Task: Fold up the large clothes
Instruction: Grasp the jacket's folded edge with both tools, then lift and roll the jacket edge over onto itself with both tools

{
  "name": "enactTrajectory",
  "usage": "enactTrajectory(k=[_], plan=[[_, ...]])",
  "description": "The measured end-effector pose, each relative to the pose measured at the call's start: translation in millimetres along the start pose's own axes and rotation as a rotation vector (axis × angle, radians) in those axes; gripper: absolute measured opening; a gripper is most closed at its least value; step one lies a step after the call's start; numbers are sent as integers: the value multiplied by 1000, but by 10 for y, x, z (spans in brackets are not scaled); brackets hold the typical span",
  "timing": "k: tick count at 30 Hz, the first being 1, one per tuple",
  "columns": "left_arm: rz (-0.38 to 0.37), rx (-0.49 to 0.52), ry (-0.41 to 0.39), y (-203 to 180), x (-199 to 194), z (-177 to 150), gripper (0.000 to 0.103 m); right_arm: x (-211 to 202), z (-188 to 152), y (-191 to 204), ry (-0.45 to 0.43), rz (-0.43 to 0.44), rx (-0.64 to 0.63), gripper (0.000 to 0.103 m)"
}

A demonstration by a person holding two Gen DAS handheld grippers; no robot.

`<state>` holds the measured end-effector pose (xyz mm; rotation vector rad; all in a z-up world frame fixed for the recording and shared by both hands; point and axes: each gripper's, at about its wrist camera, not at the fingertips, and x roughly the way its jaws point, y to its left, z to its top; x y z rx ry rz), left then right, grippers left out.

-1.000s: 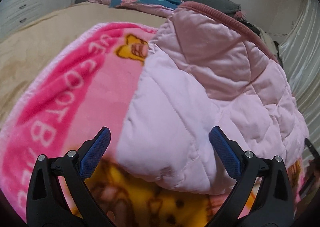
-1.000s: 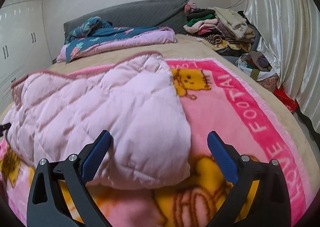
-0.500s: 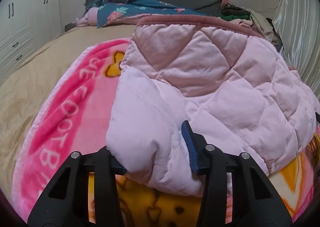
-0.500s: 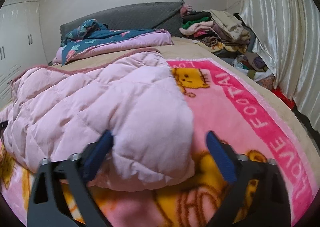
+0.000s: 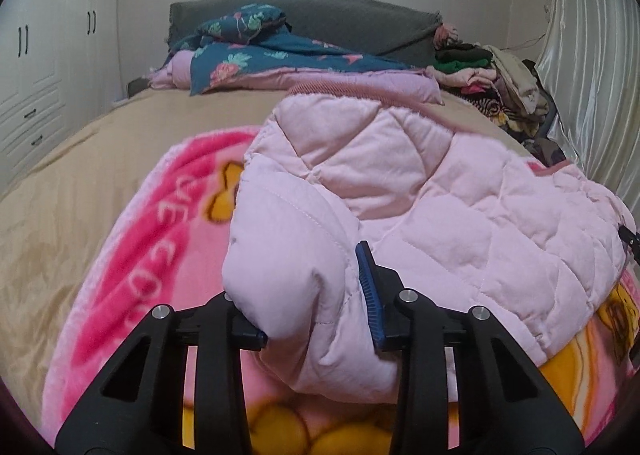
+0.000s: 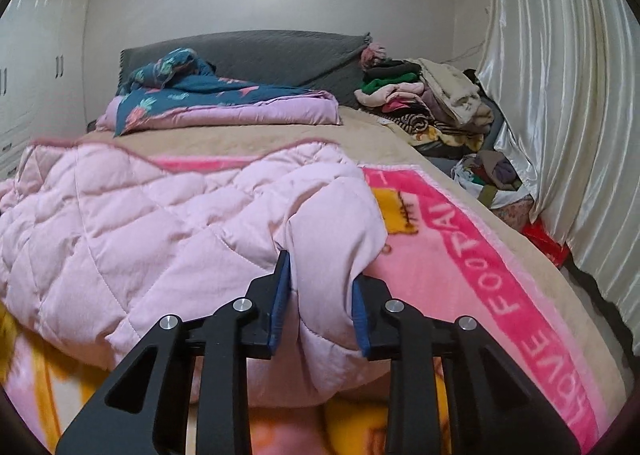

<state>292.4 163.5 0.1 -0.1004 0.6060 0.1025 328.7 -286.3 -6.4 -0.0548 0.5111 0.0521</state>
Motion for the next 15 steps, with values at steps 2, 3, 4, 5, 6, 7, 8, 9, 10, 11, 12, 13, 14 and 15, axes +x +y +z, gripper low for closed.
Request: enactTrajectory(k=[2, 3, 4, 5, 6, 7, 8, 9, 10, 11, 12, 13, 14, 15], plan=[[13, -7, -6, 3, 85, 64, 27, 124, 79, 3, 9, -15, 11, 26], [25, -3, -4, -4, 127, 82, 27, 191, 108, 15, 16, -22, 10, 26], [41, 2, 2, -6, 207, 96, 27, 267, 133, 39, 24, -34, 5, 25], [55, 4, 16, -3, 301, 103, 27, 391, 155, 79, 42, -51, -2, 25], [67, -1, 31, 10, 375, 106, 27, 470, 154, 102, 55, -60, -5, 25], [76, -17, 54, 34, 473, 109, 27, 568, 156, 119, 74, -69, -8, 25], [81, -36, 75, 61, 567, 108, 27, 688, 151, 142, 99, -80, -9, 25], [89, -45, 95, 72, 651, 104, 27, 793, 138, 161, 117, -88, -5, 25], [101, -40, 107, 64, 720, 101, 27, 865, 124, 193, 131, -94, -8, 25], [112, -30, 110, 53, 749, 85, 27, 965, 99, 225, 145, -115, -21, 25], [125, -12, 118, 25, 808, 84, 27, 1015, 80, 245, 152, -123, -24, 25], [132, -4, 125, 12, 853, 88, 27, 1067, 60, 269, 161, -132, -26, 25], [134, -12, 137, 15, 915, 97, 28, 1117, 45, 282, 167, -144, -30, 25], [132, -22, 146, 29, 951, 104, 28, 1159, 34, 292, 173, -149, -32, 25]])
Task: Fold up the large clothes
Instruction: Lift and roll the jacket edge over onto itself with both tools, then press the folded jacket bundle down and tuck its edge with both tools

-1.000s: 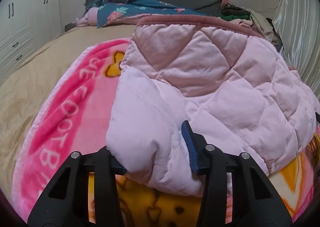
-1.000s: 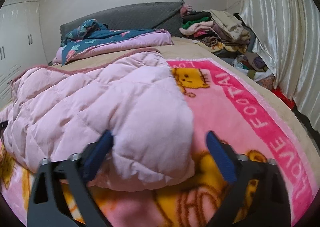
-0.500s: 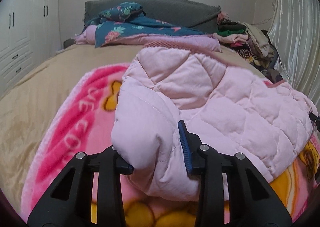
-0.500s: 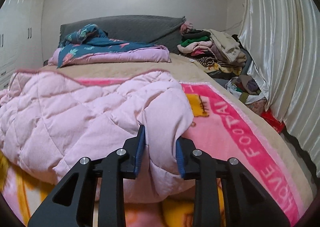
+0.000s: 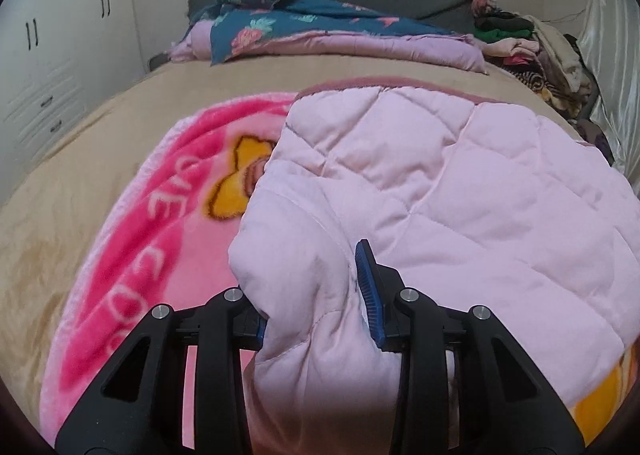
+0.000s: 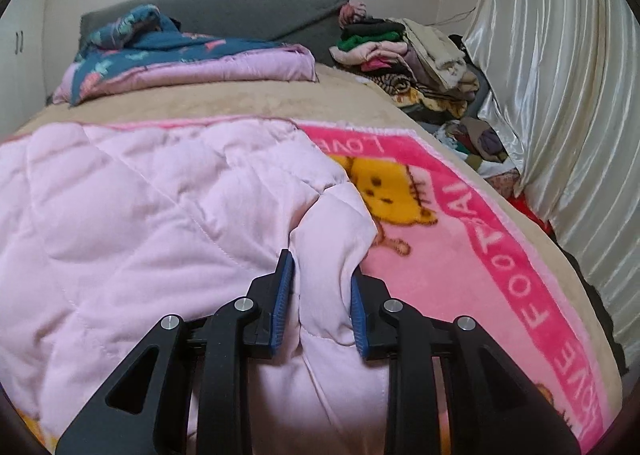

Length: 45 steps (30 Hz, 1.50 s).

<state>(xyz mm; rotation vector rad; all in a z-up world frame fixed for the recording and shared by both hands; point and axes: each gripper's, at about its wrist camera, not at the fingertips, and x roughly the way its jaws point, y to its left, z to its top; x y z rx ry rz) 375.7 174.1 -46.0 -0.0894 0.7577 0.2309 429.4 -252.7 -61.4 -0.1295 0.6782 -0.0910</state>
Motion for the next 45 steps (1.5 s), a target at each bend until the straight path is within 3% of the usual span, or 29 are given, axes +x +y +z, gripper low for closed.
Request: enactTrajectory(k=[5, 7, 8, 9, 10, 12, 16, 19, 24, 30, 45], plan=[[12, -34, 26, 10, 117, 52, 29, 114, 33, 49, 43, -23, -19, 27], [23, -43, 12, 12, 42, 29, 35, 73, 44, 0, 47, 6, -1, 39], [30, -49, 8, 38, -29, 0, 45, 10, 38, -65, 38, 32, 28, 46], [29, -59, 5, 64, -82, -19, 57, -62, 25, -140, 24, 55, 58, 60], [25, -73, -1, 93, -144, -37, 61, -141, 2, -212, 9, 80, 88, 76], [31, -101, -23, 163, -338, -96, 71, -344, -84, -373, -26, 145, 156, 86], [23, -170, -31, 216, -611, -231, 87, -610, -283, -559, -34, 190, 215, 94], [22, -219, -10, 227, -717, -395, 91, -713, -496, -690, -7, 216, 287, 96], [-27, -419, 35, 326, -758, -766, 93, -677, -711, -757, 73, 286, 409, 97], [-237, -595, 101, 382, -487, -995, 93, -617, -751, -704, 106, 323, 452, 97], [-306, -611, 73, 361, -93, -803, 95, -211, -612, -617, 108, 325, 529, 96]])
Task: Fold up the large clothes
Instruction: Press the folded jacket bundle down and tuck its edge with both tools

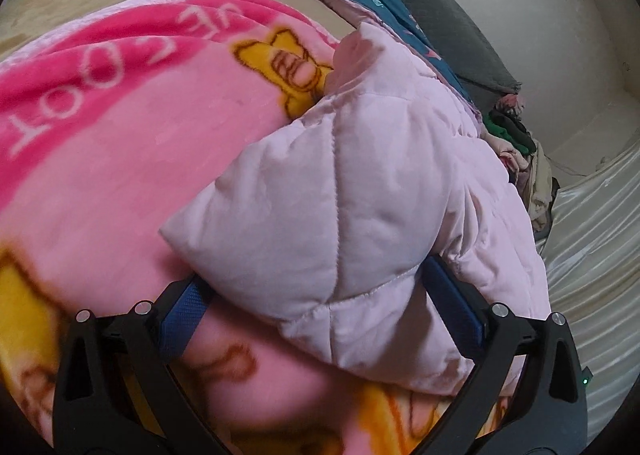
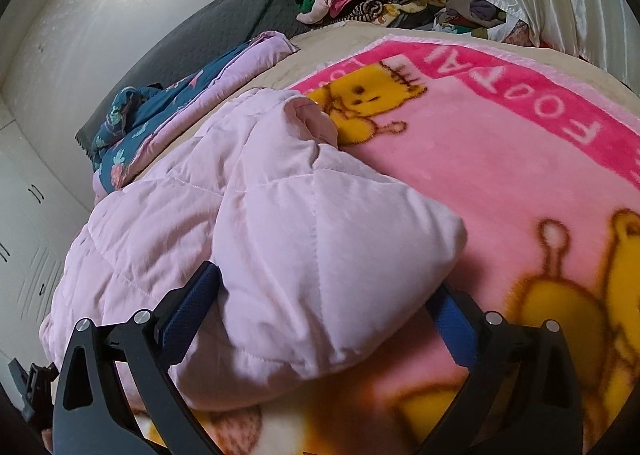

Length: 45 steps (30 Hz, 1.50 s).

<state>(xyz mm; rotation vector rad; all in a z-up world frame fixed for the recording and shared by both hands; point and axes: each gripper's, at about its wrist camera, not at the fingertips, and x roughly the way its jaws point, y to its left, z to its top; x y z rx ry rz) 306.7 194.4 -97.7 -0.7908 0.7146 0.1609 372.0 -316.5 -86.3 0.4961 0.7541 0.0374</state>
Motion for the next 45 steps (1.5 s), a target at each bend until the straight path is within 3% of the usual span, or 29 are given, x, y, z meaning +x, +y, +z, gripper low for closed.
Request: enactTrajectory(k=[2, 4, 6, 9, 12, 13, 17, 30, 45], plan=[[0, 16, -7, -32, 39, 18, 95, -10, -2, 49, -20, -10, -16, 85], [-5, 31, -11, -52, 55, 34, 95, -52, 4, 106, -46, -12, -50, 65], [-7, 52, -18, -89, 50, 36, 89, -109, 3, 148, -67, -6, -74, 54], [24, 127, -51, -233, -21, 28, 60, -182, -8, 194, -91, 4, -98, 42], [53, 203, -89, -384, -145, 15, 38, -297, -24, 276, -123, -11, -140, 36], [56, 220, -96, -436, -174, 26, 35, -340, -29, 306, -131, -16, -155, 34], [55, 270, -113, -593, -334, 52, 27, -486, -16, 419, -147, -35, -222, 31], [46, 369, -163, -781, -968, -47, 25, -1300, -205, 659, -221, -18, -388, 29], [62, 411, -129, -555, -1606, -550, 26, -1987, -722, 372, -176, -21, -375, 29]])
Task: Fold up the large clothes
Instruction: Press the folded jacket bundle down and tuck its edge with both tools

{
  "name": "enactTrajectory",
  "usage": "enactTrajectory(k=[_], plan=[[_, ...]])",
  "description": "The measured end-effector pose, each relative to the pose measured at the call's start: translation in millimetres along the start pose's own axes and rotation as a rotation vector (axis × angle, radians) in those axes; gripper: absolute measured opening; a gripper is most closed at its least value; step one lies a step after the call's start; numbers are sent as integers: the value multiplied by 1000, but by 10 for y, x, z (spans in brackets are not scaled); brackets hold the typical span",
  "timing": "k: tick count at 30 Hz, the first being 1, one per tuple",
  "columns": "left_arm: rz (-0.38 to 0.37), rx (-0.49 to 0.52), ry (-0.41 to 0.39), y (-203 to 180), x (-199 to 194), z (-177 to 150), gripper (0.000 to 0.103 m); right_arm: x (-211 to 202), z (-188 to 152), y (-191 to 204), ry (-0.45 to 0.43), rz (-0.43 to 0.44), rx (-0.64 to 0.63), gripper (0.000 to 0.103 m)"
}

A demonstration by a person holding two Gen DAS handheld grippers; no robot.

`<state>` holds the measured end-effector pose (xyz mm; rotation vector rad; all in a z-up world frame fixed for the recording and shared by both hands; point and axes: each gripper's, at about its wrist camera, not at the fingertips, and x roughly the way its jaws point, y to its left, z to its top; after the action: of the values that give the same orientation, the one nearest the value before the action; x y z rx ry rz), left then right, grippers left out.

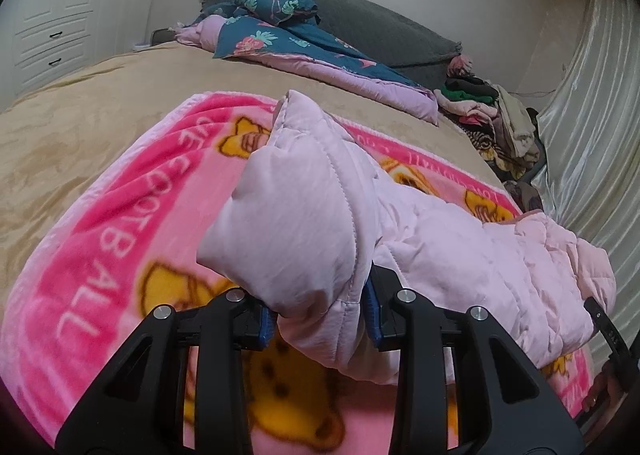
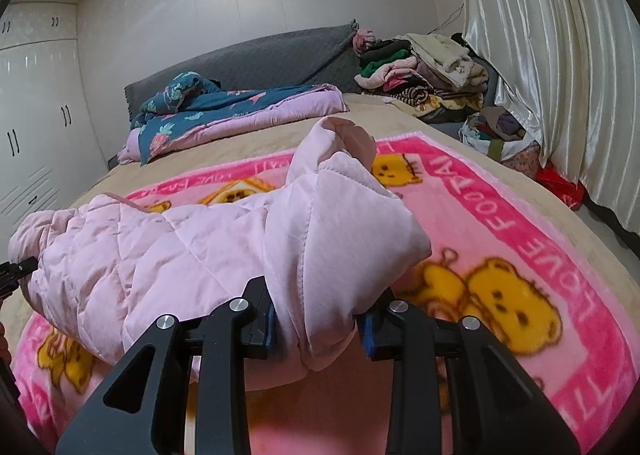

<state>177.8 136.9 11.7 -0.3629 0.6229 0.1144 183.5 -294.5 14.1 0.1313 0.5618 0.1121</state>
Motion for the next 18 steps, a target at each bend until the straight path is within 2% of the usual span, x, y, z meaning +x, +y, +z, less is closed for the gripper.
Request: enactTrajectory(k=[12, 18], plan=[[41, 45, 37, 99, -289, -431, 28, -285, -425, -89, 74, -15, 17, 32], [86, 80, 48, 111, -344, -591, 34, -287, -578, -177, 121, -21, 52, 39]])
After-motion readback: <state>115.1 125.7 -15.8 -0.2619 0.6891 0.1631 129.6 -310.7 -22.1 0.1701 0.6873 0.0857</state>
